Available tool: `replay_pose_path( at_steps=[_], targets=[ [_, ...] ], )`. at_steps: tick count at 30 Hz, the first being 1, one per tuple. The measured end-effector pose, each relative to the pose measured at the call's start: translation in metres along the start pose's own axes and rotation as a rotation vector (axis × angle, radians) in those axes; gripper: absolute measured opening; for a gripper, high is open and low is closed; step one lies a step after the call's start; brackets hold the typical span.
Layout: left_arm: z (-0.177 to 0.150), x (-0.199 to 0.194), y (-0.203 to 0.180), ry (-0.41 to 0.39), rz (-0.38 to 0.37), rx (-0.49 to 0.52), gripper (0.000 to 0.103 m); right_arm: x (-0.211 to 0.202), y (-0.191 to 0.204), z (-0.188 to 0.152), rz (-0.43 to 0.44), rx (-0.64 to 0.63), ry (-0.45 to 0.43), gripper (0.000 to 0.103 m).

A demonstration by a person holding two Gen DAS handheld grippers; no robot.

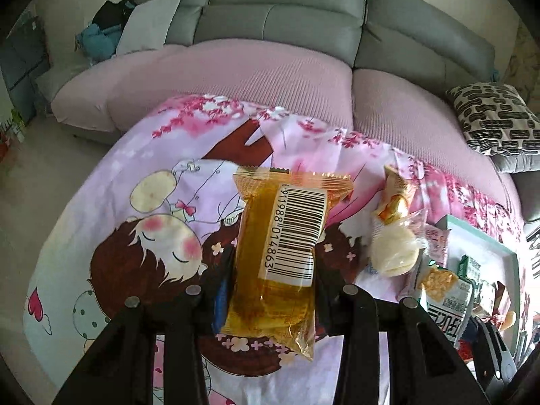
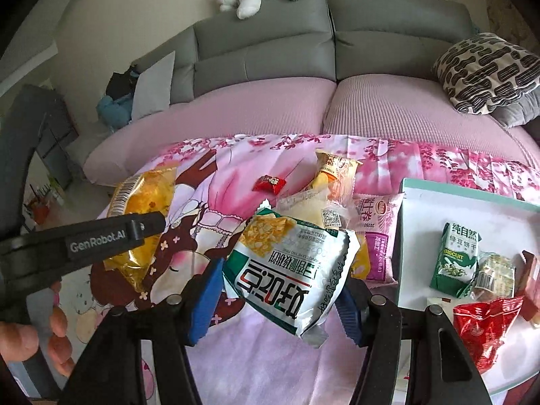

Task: Organize snacks
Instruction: 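Lift the yellow bag with the left tool while the right lifts the green pack toward the tray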

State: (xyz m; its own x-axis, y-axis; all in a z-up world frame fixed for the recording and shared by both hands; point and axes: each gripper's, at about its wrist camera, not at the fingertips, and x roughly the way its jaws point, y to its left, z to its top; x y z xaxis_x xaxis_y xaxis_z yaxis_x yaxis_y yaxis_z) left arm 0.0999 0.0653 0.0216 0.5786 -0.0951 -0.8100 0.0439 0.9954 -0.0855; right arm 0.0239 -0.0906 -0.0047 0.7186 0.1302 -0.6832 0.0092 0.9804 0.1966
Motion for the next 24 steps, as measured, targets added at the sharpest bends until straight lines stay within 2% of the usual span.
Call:
replay_pose_path(
  at_steps=[14,24],
  targets=[
    [0.002,-0.020,-0.035,-0.054,-0.037,0.054,0.043,-0.014,-0.028,0.004,-0.015,0.068,-0.029,0.065],
    [0.000,-0.037,-0.093,-0.097,-0.116,0.134,0.043,-0.043,-0.075,0.010,-0.076,0.158,-0.100,0.065]
  ],
)
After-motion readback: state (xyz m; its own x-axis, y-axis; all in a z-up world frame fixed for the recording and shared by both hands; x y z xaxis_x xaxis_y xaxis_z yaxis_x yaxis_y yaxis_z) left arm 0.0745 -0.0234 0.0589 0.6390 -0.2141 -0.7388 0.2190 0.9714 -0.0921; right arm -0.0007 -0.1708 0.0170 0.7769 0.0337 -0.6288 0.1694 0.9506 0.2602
